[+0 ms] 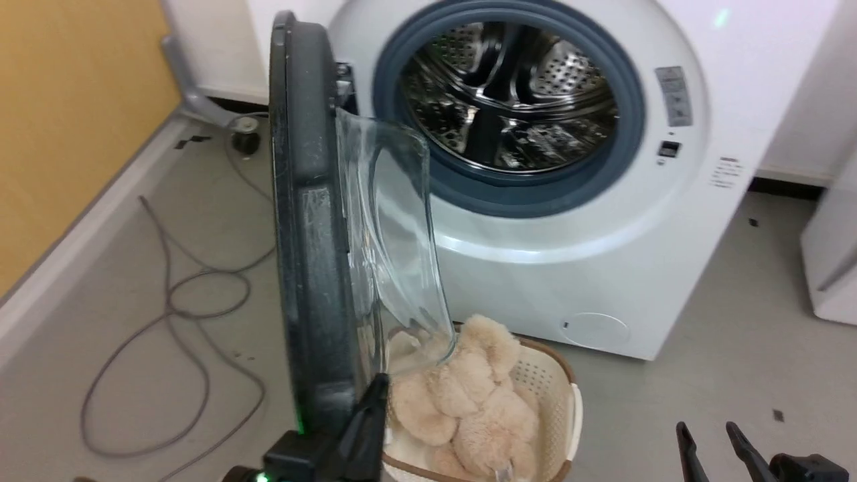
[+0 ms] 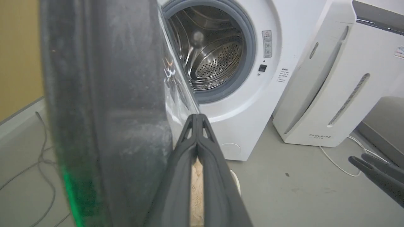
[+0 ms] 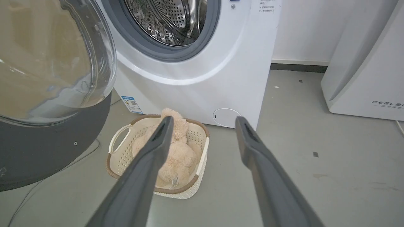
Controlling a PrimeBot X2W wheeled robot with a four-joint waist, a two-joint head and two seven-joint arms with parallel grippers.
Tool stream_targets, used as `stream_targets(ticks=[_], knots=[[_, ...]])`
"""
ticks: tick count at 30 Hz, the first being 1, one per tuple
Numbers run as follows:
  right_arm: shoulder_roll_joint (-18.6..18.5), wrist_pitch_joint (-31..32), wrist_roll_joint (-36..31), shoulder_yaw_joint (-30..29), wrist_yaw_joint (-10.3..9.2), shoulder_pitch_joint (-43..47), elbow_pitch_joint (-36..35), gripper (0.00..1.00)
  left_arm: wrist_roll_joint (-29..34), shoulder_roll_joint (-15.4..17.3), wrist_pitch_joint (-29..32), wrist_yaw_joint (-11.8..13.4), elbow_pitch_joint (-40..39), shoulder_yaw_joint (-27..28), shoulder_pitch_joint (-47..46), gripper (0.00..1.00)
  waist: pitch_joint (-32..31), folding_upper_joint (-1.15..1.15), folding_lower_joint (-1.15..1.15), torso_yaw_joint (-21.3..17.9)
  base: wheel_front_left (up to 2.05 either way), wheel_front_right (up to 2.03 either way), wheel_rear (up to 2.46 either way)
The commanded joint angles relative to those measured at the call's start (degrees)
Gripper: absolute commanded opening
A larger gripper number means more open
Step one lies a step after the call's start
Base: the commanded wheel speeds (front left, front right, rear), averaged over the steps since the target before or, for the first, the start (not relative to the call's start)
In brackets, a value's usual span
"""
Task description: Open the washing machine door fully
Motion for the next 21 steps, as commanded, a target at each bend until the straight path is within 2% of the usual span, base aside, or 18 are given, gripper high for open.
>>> stream_targets(ticks=[1, 7, 11, 15, 21], knots=[[0.1, 0.2, 0.5, -0.1, 0.05, 0.9, -0.3, 1.00, 0.5, 1.0, -0.1, 0.9, -0.7, 1.1, 1.1, 0.00, 0.0, 0.00, 0.00, 2.0, 0.00, 0.00, 0.00], [0.1, 0.1, 0.5, -0.2, 0.05, 0.7, -0.6, 1.00, 0.0, 3.8, -0.7, 3.2, -1.5, 4.7, 3.2, 0.00, 0.7, 0.00, 0.00, 5.9, 0.00, 0.00, 0.00], [0.1, 0.1, 0.0, -0.3, 0.05, 0.3, -1.2, 1.00, -1.1, 5.4, -2.1, 3.3, 0.1, 7.8, 3.3, 0.00, 1.3, 0.00, 0.00, 7.5, 0.00, 0.00, 0.00], [0.1, 0.3, -0.7, -0.3, 0.05, -0.1, -1.9, 1.00, -3.4, 6.8, -3.9, 2.3, 3.2, 11.6, 2.8, 0.00, 1.8, 0.00, 0.00, 8.3, 0.00, 0.00, 0.00], [0.1, 1.0, -1.5, -0.5, 0.05, -0.6, -4.1, 1.00, -8.2, 8.4, -7.2, -0.9, 10.3, 18.2, 0.7, 0.00, 2.8, 0.00, 0.00, 8.2, 0.00, 0.00, 0.00]])
